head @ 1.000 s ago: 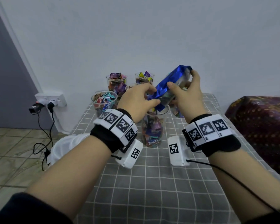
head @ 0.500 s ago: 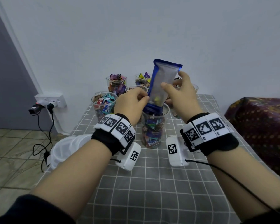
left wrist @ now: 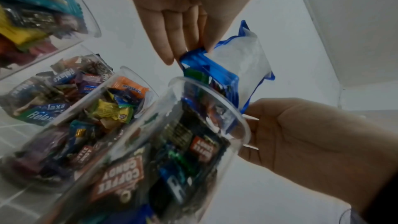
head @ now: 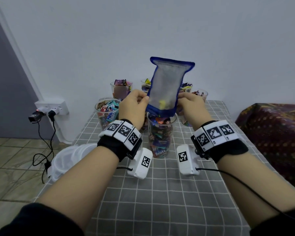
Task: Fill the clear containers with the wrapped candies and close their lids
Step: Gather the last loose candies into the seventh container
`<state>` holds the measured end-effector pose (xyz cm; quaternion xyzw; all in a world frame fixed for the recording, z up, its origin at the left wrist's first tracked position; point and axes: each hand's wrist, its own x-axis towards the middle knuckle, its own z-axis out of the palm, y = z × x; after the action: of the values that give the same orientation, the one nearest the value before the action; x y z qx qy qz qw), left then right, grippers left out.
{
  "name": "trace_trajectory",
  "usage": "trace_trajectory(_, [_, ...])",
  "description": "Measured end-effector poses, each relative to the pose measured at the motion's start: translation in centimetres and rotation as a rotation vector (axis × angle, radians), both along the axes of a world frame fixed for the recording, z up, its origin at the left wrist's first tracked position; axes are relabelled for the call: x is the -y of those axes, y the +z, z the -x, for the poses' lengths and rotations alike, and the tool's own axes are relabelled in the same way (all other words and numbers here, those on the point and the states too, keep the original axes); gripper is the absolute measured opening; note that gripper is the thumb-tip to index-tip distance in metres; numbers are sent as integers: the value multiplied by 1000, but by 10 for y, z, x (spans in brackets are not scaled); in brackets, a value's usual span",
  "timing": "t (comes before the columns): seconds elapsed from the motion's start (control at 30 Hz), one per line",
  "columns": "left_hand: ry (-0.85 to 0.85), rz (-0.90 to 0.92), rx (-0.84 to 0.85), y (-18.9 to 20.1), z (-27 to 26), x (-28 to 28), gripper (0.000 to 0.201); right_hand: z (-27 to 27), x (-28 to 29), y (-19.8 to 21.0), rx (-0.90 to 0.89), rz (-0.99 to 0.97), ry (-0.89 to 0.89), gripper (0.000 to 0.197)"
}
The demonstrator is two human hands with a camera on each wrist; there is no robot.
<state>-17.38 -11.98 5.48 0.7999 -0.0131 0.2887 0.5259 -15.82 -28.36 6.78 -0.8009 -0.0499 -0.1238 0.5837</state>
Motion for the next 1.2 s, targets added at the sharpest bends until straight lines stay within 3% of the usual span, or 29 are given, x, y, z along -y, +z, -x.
trace_trajectory(0.1, [29, 37, 1, 2, -4, 0, 5, 3, -3, 2, 9, -67, 7, 31])
trace_trajectory(0.3, [6, 92, -24, -2, -4, 3, 5, 4, -3, -4, 136, 172, -58, 17])
trace_trajectory(0.5, [-73, -90, -6, -5, 4, 12, 5, 9, -9, -3, 247, 457, -85, 15])
trace_trajectory(0.67, [13, -12, 17, 0, 0, -5, 15, 5, 5, -1, 230, 329, -192, 15])
trace_trajectory(0.93, [-25, -68, 7, 4, 8, 7, 8, 23, -16, -2, 253, 395, -113, 16])
trace_trajectory(1.07, [0, 20, -20, 7, 7, -3, 10, 23, 4, -2, 188, 255, -171, 19])
trace_trajectory(1.2, [-55, -51, -45, 12, 23, 13, 14, 30, 9, -7, 107, 96, -179, 25])
